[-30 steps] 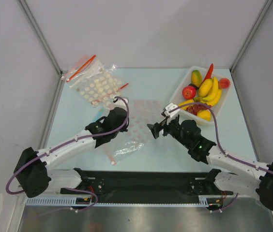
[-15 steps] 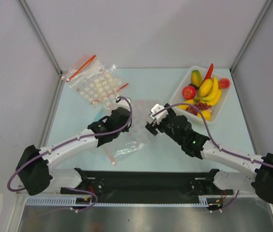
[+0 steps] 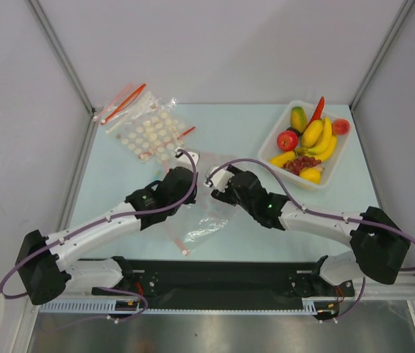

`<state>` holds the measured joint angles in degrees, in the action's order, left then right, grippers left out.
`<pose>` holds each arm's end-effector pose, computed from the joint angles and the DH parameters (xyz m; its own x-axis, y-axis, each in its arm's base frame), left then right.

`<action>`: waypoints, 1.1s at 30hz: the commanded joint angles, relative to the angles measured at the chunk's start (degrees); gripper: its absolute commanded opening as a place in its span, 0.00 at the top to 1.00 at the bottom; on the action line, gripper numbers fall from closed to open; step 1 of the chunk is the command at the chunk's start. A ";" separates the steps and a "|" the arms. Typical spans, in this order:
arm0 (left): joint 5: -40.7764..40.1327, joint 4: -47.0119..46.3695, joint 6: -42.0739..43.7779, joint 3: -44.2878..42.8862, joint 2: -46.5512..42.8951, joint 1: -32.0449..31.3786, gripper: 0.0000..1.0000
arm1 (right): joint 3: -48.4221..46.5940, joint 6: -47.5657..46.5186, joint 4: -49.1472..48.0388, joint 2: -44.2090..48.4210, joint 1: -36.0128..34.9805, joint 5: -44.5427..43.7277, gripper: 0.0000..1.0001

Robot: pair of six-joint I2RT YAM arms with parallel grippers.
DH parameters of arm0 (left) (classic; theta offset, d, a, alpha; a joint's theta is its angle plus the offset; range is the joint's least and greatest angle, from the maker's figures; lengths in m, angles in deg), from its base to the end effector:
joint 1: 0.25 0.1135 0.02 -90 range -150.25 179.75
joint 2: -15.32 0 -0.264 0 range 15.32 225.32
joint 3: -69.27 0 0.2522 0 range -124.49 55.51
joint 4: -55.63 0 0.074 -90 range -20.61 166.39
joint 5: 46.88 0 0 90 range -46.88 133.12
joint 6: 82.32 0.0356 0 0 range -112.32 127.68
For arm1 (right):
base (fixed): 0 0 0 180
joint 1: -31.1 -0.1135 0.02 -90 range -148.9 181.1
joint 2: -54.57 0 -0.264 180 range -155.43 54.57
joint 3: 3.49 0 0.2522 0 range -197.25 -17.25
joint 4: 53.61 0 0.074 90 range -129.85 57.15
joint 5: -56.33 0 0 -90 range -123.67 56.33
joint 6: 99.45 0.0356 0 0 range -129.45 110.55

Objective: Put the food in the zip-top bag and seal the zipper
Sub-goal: Adjust the zipper food storage bag at the center of the board.

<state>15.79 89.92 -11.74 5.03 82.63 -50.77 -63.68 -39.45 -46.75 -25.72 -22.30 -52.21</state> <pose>0.1741 -0.1856 0.2795 -0.5147 0.1603 -0.8422 0.2996 0.9541 -0.0015 0.1929 0.2408 0.2382 0.0620 -0.7116 -0.6998 -0.6480 0.5046 -0.5705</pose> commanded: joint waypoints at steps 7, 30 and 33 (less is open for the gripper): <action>-0.44 -1.29 1.14 -0.94 -1.83 -0.28 1.00 | -4.28 -0.85 -0.92 -2.32 -0.38 -5.60 1.00; 2.20 -12.18 5.53 9.17 -18.79 -0.28 0.00 | 4.07 8.37 -0.22 19.10 1.11 10.53 1.00; 2.54 -12.97 6.06 10.04 -20.46 -0.37 0.00 | 5.30 10.48 -0.22 21.66 2.25 14.04 1.00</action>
<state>16.86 80.57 -7.54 14.03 63.94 -50.91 -58.94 -31.91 -46.22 -7.43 -21.06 -43.36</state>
